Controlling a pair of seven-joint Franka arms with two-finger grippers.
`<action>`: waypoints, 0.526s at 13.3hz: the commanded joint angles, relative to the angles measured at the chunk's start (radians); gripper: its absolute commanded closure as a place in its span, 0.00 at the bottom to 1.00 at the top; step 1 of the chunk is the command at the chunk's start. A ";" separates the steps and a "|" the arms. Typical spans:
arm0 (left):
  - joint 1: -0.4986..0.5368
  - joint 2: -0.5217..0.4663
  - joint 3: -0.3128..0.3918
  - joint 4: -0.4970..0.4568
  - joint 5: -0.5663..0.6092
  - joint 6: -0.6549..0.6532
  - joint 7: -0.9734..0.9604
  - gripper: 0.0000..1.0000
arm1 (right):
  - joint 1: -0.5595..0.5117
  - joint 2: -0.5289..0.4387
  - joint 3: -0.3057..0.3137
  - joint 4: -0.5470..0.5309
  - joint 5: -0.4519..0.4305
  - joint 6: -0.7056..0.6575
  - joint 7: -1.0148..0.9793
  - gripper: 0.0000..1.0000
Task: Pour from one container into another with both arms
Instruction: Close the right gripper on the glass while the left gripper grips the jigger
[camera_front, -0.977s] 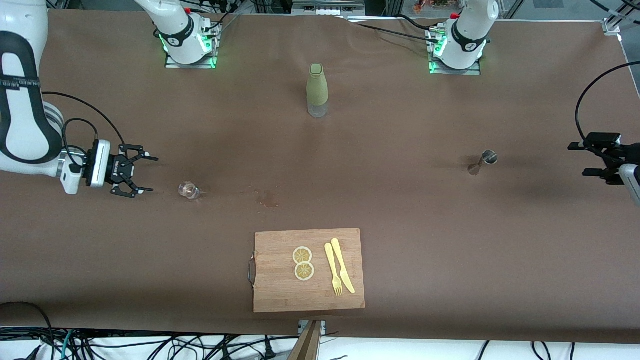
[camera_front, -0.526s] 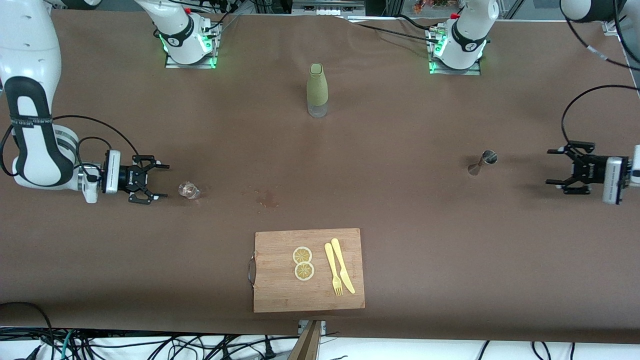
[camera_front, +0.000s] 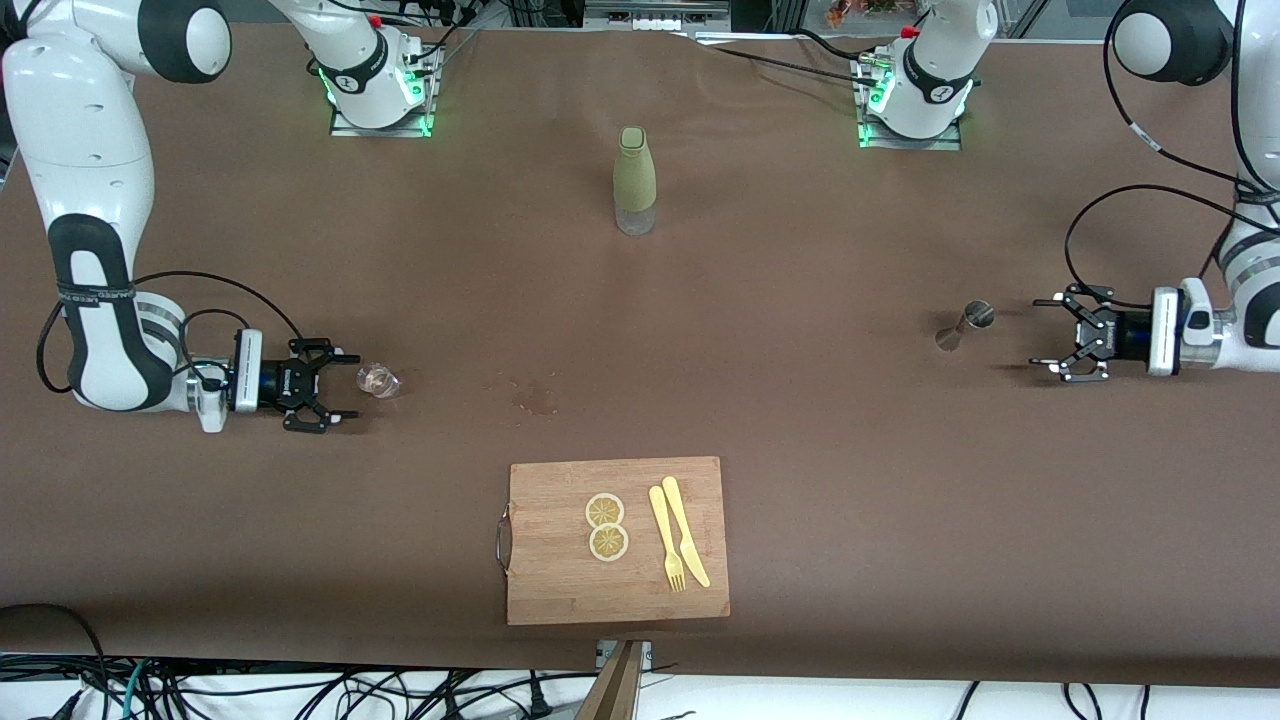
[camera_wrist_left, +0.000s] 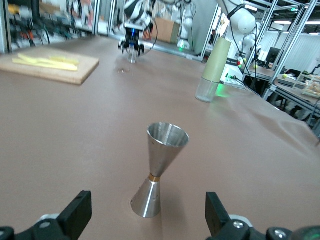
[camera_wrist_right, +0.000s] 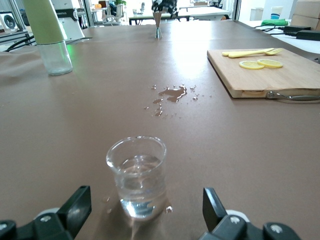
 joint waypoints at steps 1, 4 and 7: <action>0.016 0.035 0.021 -0.067 -0.091 -0.001 0.279 0.00 | -0.016 0.034 0.034 0.030 0.018 -0.030 -0.034 0.01; 0.016 0.045 0.021 -0.105 -0.138 -0.004 0.359 0.00 | -0.015 0.048 0.041 0.029 0.053 -0.033 -0.070 0.01; 0.004 0.049 0.021 -0.160 -0.211 -0.001 0.438 0.00 | -0.015 0.052 0.047 0.029 0.053 -0.076 -0.095 0.01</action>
